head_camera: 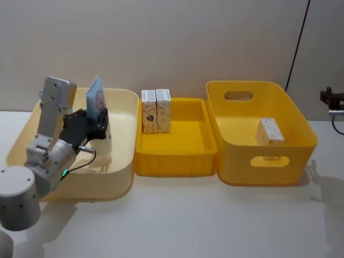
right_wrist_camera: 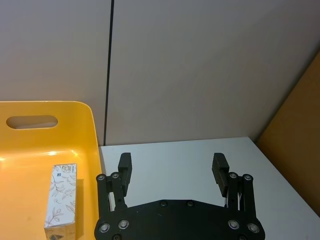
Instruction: Bimanual collaborative sorting of washing and personal care products
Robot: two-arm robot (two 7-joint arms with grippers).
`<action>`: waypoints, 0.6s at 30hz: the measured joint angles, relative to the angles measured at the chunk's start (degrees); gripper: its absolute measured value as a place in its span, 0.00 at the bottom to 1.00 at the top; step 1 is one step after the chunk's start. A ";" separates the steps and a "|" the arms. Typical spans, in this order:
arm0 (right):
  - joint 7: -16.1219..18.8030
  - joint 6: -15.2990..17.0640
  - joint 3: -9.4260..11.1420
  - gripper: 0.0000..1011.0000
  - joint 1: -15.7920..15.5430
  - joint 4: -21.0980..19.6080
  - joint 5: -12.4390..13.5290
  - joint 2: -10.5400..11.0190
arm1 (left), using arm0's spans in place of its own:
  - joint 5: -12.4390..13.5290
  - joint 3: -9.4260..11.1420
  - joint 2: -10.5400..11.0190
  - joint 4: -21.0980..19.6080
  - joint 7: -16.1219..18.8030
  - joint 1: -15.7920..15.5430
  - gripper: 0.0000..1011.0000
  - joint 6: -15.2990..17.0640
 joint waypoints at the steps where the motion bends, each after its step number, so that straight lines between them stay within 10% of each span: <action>1: 0.00 0.00 0.00 0.99 0.00 0.00 0.00 0.00 | -0.12 -0.10 -0.25 -0.01 -0.08 -0.08 0.27 -0.37; 18: 0.12 -0.14 -0.11 0.99 0.30 0.11 -0.06 0.04 | -2.84 -1.59 -3.23 -5.51 -3.53 -3.47 0.27 -3.67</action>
